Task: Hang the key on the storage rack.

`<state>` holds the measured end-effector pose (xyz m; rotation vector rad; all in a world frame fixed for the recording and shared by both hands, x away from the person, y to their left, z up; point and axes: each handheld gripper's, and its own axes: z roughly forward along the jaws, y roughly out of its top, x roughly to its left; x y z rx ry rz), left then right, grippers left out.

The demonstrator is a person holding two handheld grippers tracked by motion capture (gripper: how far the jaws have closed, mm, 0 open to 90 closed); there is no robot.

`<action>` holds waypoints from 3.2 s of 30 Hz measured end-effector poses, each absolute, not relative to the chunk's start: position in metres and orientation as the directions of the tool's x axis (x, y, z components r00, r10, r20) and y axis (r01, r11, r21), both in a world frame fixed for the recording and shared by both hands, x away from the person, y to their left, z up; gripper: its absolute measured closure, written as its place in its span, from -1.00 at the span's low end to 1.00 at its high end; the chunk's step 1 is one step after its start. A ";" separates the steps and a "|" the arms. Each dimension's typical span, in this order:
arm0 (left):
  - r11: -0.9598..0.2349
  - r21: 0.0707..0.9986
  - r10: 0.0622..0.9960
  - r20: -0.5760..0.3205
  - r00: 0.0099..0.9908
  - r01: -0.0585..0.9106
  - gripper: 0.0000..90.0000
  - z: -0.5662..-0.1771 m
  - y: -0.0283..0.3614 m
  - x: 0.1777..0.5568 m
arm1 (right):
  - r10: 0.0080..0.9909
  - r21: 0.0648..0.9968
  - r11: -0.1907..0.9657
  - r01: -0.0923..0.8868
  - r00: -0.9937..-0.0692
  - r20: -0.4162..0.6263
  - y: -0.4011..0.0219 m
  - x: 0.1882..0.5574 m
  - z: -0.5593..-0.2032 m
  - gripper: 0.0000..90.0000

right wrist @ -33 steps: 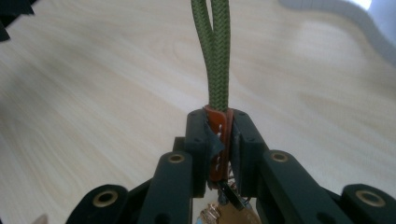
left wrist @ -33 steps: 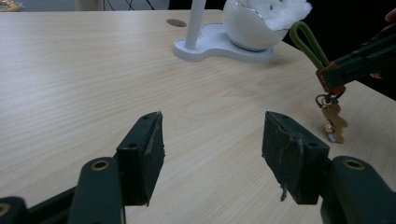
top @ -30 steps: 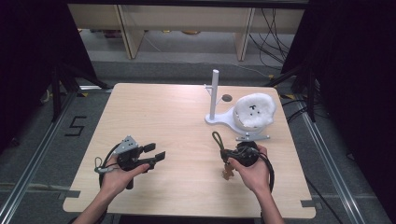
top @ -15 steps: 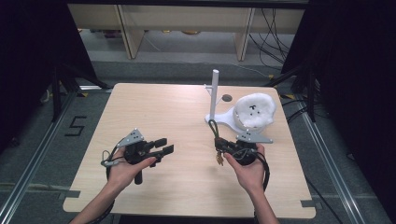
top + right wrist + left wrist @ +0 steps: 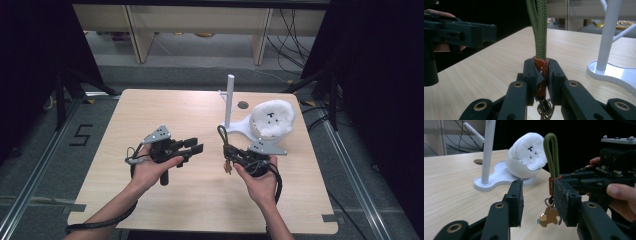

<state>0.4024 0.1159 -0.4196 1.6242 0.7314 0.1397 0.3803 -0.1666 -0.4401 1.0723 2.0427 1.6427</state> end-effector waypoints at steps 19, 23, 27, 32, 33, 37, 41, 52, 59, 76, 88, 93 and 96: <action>0.056 0.895 0.456 -0.417 0.786 0.443 0.56 -0.416 0.084 0.418 | 0.685 0.937 0.063 0.344 -0.698 0.210 -0.156 0.377 -0.440 0.77; 0.075 0.891 0.448 -0.430 0.783 0.447 0.64 -0.417 0.085 0.420 | 0.681 0.937 0.078 0.340 -0.705 0.199 -0.156 0.377 -0.440 0.77; 0.077 0.891 0.441 -0.433 0.786 0.447 0.70 -0.417 0.085 0.420 | 0.673 0.937 0.065 0.343 -0.708 0.212 -0.154 0.376 -0.441 0.77; 0.081 0.891 0.434 -0.435 0.789 0.447 0.80 -0.417 0.085 0.419 | 0.675 0.940 0.061 0.334 -0.708 0.208 -0.153 0.376 -0.440 0.77; 0.083 0.891 0.432 -0.435 0.790 0.446 0.83 -0.417 0.085 0.419 | 0.672 0.941 0.059 0.333 -0.710 0.209 -0.153 0.376 -0.440 0.77; 0.080 0.895 0.426 -0.428 0.797 0.438 0.86 -0.415 0.084 0.418 | 0.669 0.941 0.053 0.335 -0.711 0.216 -0.154 0.376 -0.440 0.77; 0.064 0.901 0.428 -0.413 0.804 0.429 0.87 -0.413 0.084 0.417 | 0.673 0.944 0.052 0.327 -0.710 0.209 -0.153 0.376 -0.440 0.77; 0.042 0.925 0.478 -0.351 0.805 0.378 0.88 -0.408 0.090 0.421 | 0.692 0.943 0.055 0.329 -0.693 0.201 -0.158 0.375 -0.437 0.47; 0.045 0.932 0.500 -0.333 0.800 0.360 0.88 -0.406 0.097 0.423 | 0.708 0.936 0.051 0.349 -0.674 0.213 -0.163 0.371 -0.437 0.42; 0.047 0.941 0.555 -0.304 0.774 0.336 0.88 -0.405 0.118 0.430 | 0.743 0.931 0.077 0.356 -0.643 0.184 -0.183 0.362 -0.443 0.35; 0.036 0.955 0.614 -0.253 0.747 0.295 0.87 -0.401 0.128 0.441 | 0.765 0.927 0.056 0.370 -0.613 0.198 -0.202 0.356 -0.452 0.30; 0.027 0.962 0.633 -0.226 0.740 0.271 0.87 -0.398 0.129 0.444 | 0.775 0.927 0.061 0.370 -0.603 0.189 -0.207 0.353 -0.456 0.27; 0.022 0.964 0.643 -0.215 0.735 0.263 0.87 -0.397 0.128 0.447 | 0.789 0.923 0.070 0.378 -0.587 0.181 -0.211 0.351 -0.458 0.25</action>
